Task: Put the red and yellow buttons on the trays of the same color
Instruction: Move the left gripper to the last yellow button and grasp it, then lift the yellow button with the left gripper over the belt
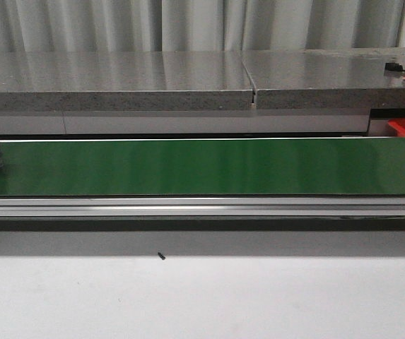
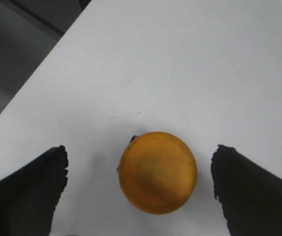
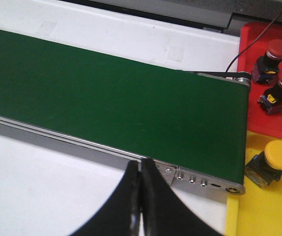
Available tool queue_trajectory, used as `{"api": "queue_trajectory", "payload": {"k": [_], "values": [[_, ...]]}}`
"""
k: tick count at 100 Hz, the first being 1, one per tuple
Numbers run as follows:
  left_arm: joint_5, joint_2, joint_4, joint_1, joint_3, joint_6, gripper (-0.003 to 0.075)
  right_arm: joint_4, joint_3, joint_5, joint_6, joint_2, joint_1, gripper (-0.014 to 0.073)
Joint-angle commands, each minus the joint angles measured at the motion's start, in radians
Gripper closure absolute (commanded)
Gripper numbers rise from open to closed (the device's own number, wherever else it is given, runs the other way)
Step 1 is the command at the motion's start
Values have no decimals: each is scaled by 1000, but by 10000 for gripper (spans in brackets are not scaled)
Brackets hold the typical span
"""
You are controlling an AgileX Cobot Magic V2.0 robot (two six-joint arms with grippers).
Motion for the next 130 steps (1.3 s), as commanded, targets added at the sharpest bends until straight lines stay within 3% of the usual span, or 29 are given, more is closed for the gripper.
{"api": "queue_trajectory", "payload": {"k": [1, 64, 76, 109, 130], "values": [[-47, -47, -4, -18, -40, -9, 138, 12, -26, -55, -5, -3, 2, 662], [-87, -34, 34, -48, -42, -9, 164, 12, -26, -55, -5, -3, 2, 662], [-87, -34, 48, -48, -42, -9, 238, 12, -26, -55, -5, -3, 2, 662], [-85, -34, 57, -48, -42, -9, 592, 12, -26, -55, -5, -3, 2, 662], [-43, -37, 57, -48, -42, -9, 625, 12, -26, -55, -5, -3, 2, 662]]}}
